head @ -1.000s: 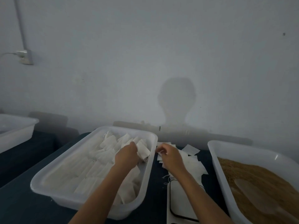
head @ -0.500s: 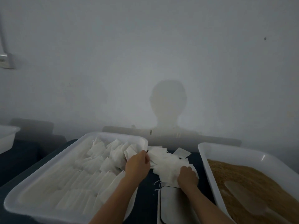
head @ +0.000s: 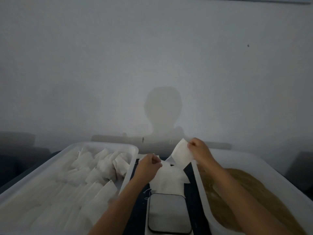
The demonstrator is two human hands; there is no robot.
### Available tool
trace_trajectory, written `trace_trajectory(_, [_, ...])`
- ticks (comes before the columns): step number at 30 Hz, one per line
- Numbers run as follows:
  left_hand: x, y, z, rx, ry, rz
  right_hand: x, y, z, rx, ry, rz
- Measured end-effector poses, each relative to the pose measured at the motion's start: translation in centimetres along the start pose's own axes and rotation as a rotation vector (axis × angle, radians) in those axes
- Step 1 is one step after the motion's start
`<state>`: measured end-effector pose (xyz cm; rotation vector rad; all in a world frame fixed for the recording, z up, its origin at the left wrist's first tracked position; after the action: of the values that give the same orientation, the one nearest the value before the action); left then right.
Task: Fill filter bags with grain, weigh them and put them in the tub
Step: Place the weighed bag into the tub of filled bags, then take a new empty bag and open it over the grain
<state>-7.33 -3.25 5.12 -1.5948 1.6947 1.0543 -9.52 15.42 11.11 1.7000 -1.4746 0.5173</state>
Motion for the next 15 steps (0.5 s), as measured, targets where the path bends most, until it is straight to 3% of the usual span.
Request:
trace_trajectory(8, [-7.6,-1.7,10.8,0.282,-0.579,-0.105,-8.0,-4.8,-7.4,0.074,0.625,0.135])
trace_trajectory(11, [-9.2,-2.1,14.1,0.328,-0.631,-0.161,-12.6,-6.4,-9.1,0.057,0.64,0.223])
trace_trajectory(15, [-10.6,-2.7,17.3,0.4,-0.596,-0.038,-16.9,-7.5,-10.5,0.049,0.486,0.281])
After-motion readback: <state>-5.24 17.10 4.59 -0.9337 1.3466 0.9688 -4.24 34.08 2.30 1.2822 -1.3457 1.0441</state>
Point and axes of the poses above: each hand's wrist, its own y-axis towards the middle knuckle, its own z-axis out of the palm, x = y × z, the point moved 6 cm from there along y, towards the middle knuckle, and after that the axes turned 2 degrees about x, right-handed, at the moved point
